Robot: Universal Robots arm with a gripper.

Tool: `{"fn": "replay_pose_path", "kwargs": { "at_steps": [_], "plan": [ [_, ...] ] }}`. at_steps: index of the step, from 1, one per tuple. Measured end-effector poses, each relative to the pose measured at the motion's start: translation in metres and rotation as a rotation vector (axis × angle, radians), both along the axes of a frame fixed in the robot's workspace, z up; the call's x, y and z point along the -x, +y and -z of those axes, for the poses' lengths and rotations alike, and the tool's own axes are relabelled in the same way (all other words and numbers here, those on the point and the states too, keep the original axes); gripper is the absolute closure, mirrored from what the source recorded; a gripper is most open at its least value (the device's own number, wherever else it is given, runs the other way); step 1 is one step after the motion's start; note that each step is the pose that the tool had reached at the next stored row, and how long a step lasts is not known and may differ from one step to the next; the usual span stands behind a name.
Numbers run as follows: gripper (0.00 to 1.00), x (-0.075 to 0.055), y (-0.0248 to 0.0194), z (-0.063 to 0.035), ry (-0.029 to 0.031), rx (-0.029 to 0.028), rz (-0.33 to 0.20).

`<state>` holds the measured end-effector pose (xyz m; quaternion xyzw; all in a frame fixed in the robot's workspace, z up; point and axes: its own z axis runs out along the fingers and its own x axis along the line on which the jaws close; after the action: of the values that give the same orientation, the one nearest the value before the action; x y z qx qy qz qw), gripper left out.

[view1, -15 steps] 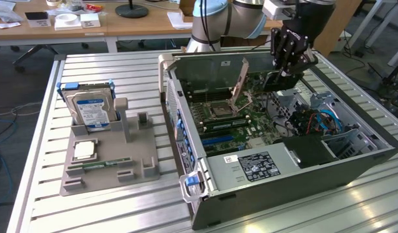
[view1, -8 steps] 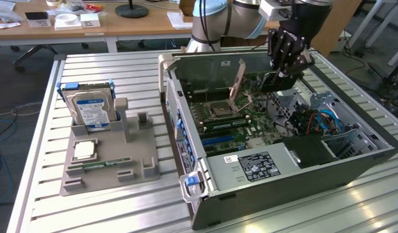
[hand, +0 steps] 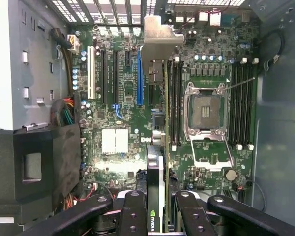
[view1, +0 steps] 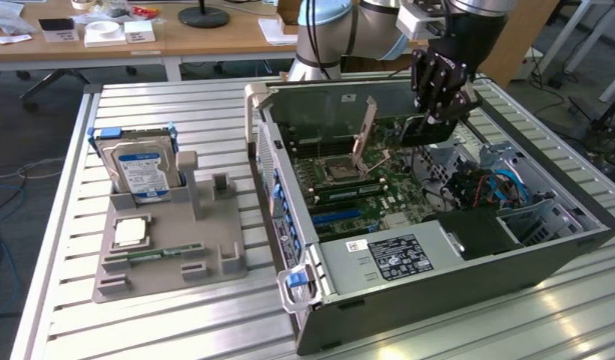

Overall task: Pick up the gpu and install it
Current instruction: 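Insert the gpu into the slot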

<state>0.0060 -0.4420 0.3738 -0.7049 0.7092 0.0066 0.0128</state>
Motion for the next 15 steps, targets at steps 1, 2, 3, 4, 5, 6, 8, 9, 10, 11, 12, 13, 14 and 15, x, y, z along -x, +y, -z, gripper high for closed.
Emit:
{"fn": "replay_pose_path", "kwargs": {
  "at_steps": [1, 2, 3, 4, 5, 6, 8, 9, 10, 11, 12, 13, 14, 15],
  "plan": [
    [0.73, 0.0000, 0.0000, 0.0000, 0.0000, 0.0001, 0.000],
    [0.73, 0.0000, 0.0000, 0.0000, 0.0000, 0.0001, 0.000],
    [0.73, 0.0000, 0.0000, 0.0001, 0.0000, -0.0001, 0.000],
    [0.73, 0.0000, 0.0000, 0.0001, 0.0000, -0.0001, 0.000],
    [0.73, 0.0003, 0.0000, 0.0001, 0.0000, -0.0001, 0.000],
    [0.73, 0.0013, 0.0000, 0.0001, -0.0001, -0.0001, 0.000],
    [0.73, 0.0041, 0.0000, 0.0002, -0.0005, -0.0001, 0.000],
    [0.73, 0.0053, 0.0000, 0.0002, -0.0006, -0.0001, 0.000],
    [0.73, 0.0058, -0.0002, 0.0003, -0.0008, -0.0003, 0.000],
    [0.73, 0.0059, -0.0009, 0.0003, -0.0008, -0.0004, 0.000],
    [0.73, 0.0059, -0.0019, 0.0003, -0.0008, -0.0002, 0.000],
    [0.73, 0.0060, -0.0031, 0.0002, -0.0007, -0.0002, 0.000],
    [0.73, 0.0060, -0.0043, 0.0003, -0.0008, -0.0003, 0.000],
    [0.73, 0.0062, -0.0051, 0.0004, -0.0008, -0.0004, 0.000]
  ]
}}
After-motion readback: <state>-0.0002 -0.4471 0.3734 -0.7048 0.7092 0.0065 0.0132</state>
